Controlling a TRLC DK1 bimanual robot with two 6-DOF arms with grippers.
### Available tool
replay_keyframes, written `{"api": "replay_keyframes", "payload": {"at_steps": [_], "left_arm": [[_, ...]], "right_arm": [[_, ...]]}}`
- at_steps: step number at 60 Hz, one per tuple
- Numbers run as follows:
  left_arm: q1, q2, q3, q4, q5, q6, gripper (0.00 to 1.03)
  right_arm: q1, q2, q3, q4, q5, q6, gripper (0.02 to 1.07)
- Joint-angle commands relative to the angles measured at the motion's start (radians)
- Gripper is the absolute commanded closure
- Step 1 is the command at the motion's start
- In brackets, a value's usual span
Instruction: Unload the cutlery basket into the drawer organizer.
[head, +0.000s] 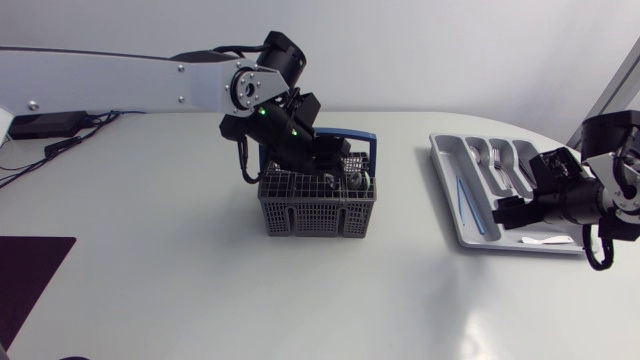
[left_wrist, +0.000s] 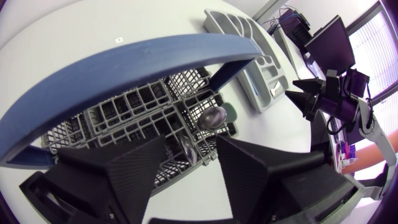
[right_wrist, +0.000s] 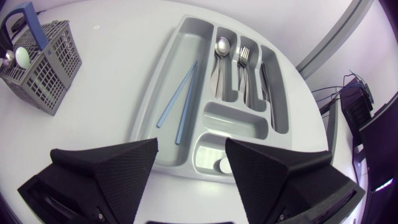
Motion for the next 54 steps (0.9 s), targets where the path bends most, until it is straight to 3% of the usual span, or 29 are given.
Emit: {"api": "replay_keyframes", "payload": {"at_steps": [1, 18, 34, 54], "left_arm": [[0.000, 0.030, 0.025, -0.013, 0.021, -0.035, 0.63], [-0.002, 0.048, 0.033, -0.039, 0.035, -0.032, 0.86], [-0.003, 0.045, 0.040, -0.041, 0.035, -0.022, 0.94], [-0.008, -0.025, 0.045, -0.053, 0.080, 0.001, 0.96]], "right_arm": [[0.026, -0.017, -0.013, -0.015, 0.010, 0.034, 0.28], [0.076, -0.023, -0.019, -0.015, 0.030, 0.057, 0.28], [0.102, -0.045, -0.039, -0.013, 0.042, 0.059, 0.29], [0.116, -0.062, -0.044, -0.015, 0.051, 0.057, 0.29]]}}
